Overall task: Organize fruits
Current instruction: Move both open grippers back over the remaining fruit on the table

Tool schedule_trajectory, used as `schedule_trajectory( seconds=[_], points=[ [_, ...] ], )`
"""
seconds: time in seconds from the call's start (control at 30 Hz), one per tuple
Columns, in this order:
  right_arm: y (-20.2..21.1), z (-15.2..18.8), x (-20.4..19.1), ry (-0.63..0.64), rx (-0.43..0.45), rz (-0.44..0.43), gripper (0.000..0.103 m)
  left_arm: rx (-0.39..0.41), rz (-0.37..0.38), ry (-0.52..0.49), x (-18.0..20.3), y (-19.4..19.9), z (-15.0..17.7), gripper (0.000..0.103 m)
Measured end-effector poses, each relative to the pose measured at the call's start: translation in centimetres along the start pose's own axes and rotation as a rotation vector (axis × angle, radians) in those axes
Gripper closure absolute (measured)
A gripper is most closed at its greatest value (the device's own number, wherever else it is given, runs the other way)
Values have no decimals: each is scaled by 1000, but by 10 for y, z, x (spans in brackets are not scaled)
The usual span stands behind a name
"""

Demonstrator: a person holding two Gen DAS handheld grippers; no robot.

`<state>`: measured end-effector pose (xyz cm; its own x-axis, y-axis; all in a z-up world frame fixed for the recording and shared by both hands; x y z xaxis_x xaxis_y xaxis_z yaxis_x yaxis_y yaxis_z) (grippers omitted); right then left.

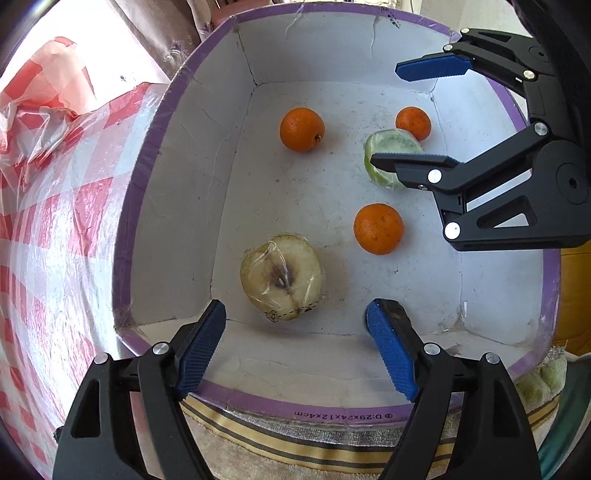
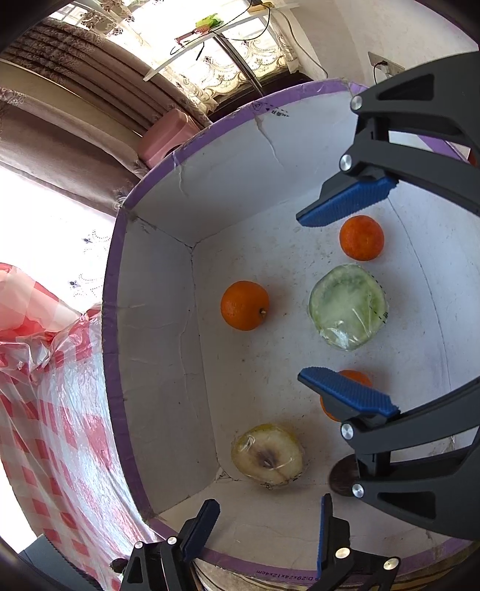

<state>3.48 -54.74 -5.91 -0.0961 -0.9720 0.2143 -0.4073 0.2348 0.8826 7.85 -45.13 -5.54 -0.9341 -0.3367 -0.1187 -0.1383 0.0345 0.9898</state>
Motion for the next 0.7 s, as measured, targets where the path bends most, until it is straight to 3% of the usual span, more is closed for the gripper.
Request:
schedule_trajectory(
  seconds=[0.2, 0.43, 0.7],
  points=[
    [9, -1, 3, -15, 20, -4, 20, 90, 2, 48, -15, 38, 10, 22],
    [42, -10, 9, -78, 134, -24, 10, 290, -2, 179, -39, 103, 39, 16],
    [82, -24, -9, -65, 246, -38, 2, 423, -169, 398, -77, 160, 92, 16]
  ],
)
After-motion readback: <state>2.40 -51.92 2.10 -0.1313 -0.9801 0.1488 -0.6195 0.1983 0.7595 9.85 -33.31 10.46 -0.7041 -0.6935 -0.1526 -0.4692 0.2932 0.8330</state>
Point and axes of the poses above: each gripper's, at about its wrist camera, not at the fingertips, and y roughly against the way its jaws point, x to its right, z to its underside, the point moved 3 cm from there along -y, roughly the way its jaws point, and after that the axes turned 6 degrees about -x, right-handed, at the moved point
